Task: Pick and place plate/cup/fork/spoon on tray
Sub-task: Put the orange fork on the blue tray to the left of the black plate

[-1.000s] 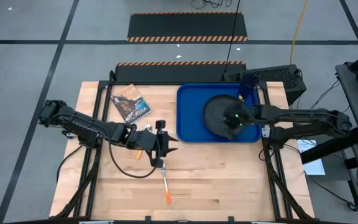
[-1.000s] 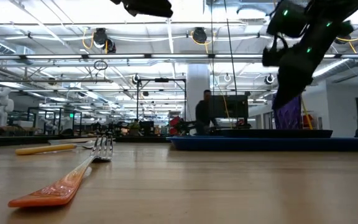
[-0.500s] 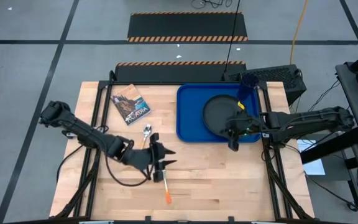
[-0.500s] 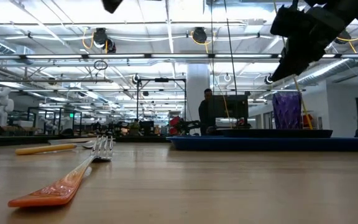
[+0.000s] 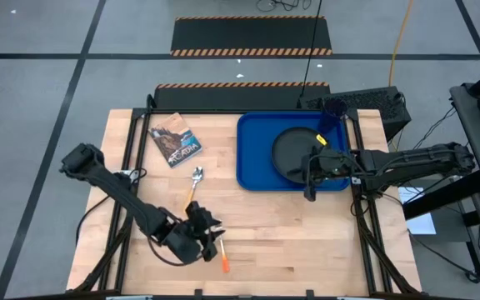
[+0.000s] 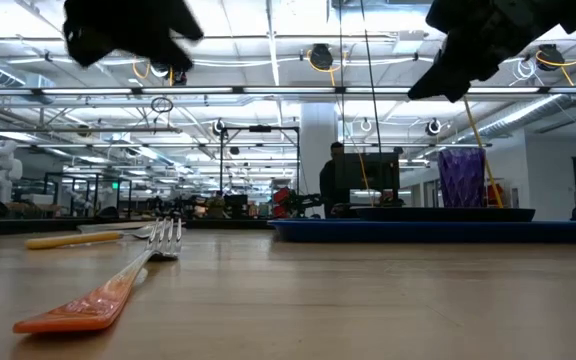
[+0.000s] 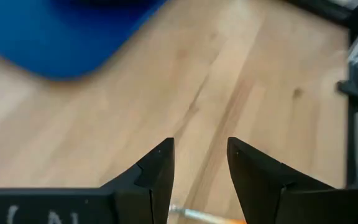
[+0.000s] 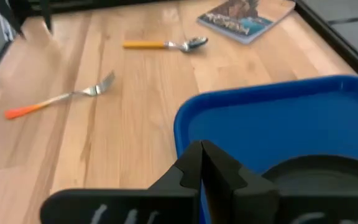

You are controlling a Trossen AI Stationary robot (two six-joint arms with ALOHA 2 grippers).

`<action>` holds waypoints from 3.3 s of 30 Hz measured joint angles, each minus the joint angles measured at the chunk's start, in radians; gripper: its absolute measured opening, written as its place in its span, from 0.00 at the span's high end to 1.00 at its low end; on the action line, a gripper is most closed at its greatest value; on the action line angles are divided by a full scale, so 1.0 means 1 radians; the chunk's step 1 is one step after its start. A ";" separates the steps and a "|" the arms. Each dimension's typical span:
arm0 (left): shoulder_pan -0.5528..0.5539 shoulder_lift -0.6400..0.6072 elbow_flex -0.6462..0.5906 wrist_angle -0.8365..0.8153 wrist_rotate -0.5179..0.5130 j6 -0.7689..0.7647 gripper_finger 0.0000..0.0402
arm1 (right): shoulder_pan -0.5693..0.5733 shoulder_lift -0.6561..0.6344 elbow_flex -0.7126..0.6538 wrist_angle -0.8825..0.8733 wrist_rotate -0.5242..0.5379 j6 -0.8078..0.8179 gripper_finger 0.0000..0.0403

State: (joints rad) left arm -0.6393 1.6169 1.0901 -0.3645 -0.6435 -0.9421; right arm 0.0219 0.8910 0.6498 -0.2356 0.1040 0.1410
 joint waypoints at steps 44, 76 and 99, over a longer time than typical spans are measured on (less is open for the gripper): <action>0.129 0.317 0.374 -0.337 0.145 -0.479 0.72 | 0.144 0.104 0.001 0.053 0.057 0.000 0.93; 0.062 0.417 0.374 -0.491 0.332 -1.017 0.54 | 0.144 0.104 0.001 -0.006 0.077 0.032 0.79; 0.142 0.497 0.378 -0.460 0.378 -0.871 0.54 | 0.145 0.104 0.001 -0.044 0.076 0.061 0.79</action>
State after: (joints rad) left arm -0.4971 2.1136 1.4681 -0.8245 -0.2651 -1.8135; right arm 0.1665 0.9951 0.6509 -0.2797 0.1795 0.2016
